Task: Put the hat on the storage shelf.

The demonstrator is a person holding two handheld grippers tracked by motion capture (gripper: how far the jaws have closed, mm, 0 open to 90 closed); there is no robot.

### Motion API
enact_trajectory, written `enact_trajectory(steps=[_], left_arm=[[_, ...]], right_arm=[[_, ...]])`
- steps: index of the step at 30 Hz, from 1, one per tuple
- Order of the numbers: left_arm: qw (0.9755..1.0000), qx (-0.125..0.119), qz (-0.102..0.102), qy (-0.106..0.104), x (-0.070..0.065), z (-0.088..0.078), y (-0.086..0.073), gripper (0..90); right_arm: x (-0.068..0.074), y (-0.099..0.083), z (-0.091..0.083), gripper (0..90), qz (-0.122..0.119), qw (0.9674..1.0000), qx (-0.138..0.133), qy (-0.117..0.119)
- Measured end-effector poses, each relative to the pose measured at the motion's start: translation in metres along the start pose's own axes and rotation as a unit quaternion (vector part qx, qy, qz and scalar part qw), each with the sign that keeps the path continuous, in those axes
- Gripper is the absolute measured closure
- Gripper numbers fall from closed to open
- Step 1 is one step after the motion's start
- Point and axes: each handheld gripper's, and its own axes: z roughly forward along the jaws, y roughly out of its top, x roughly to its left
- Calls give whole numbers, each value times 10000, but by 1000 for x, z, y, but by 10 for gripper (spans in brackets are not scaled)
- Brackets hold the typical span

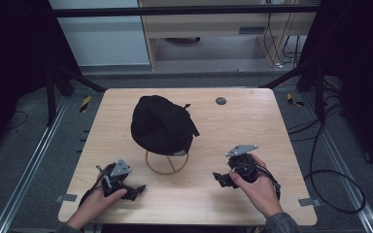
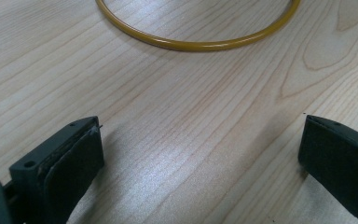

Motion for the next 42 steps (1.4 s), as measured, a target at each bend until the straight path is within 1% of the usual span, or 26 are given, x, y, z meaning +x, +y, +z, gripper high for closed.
enact_trajectory(steps=[5,6,9,11,16,17,18,19,20,23,24,25,26,27,28,29,30,34,35,37,38,42], left_arm=[[10000,1,-1,0,0,0,0,0],[10000,1,-1,0,0,0,0,0],[10000,1,0,0,0,0,0,0],[10000,1,1,0,0,0,0,0],[10000,1,1,0,0,0,0,0],[10000,1,0,0,0,0,0,0],[10000,1,0,0,0,0,0,0],[10000,-1,-2,0,0,0,0,0],[10000,-1,-1,0,0,0,0,0],[10000,2,1,0,0,0,0,0],[10000,2,1,0,0,0,0,0],[10000,0,-1,0,0,0,0,0],[10000,0,-1,0,0,0,0,0],[10000,0,-1,0,0,0,0,0],[10000,0,-1,0,0,0,0,0],[10000,0,-1,0,0,0,0,0],[10000,0,-1,0,0,0,0,0],[10000,1,0,0,0,0,0,0],[10000,1,-1,0,0,0,0,0],[10000,0,-1,0,0,0,0,0],[10000,0,-1,0,0,0,0,0],[10000,1,1,-1,0,0,0,0]], right_arm=[[0,-12,8,126,24,10000,48,2],[0,-12,8,126,24,10000,48,2],[-1,-20,14,126,96,9999,84,26],[-1,-23,17,127,110,9999,99,26],[-7,-33,29,126,236,9997,98,-32],[-10,-35,32,125,326,9994,95,-63],[-10,-35,32,125,326,9994,95,-63],[-16,-37,38,124,465,9988,71,-153],[-17,-38,39,123,517,9985,58,-174],[-25,-38,45,117,758,9966,-102,-307],[-25,-38,45,117,758,9966,-102,-307],[-30,-37,50,108,869,9953,-171,-397],[-30,-37,50,108,869,9953,-171,-397],[-32,-36,54,104,911,9944,-168,-513],[-32,-36,54,104,911,9944,-168,-513],[-32,-36,56,100,917,9940,-166,-578],[-33,-36,58,90,964,9935,-158,-588],[-34,-37,62,81,903,9928,-197,-758],[-34,-37,63,77,875,9928,-212,-792],[-31,-39,66,47,750,9924,-275,-933],[-30,-40,67,38,729,9919,-356,-973],[-29,-41,68,38,772,9911,-368,-1016]])
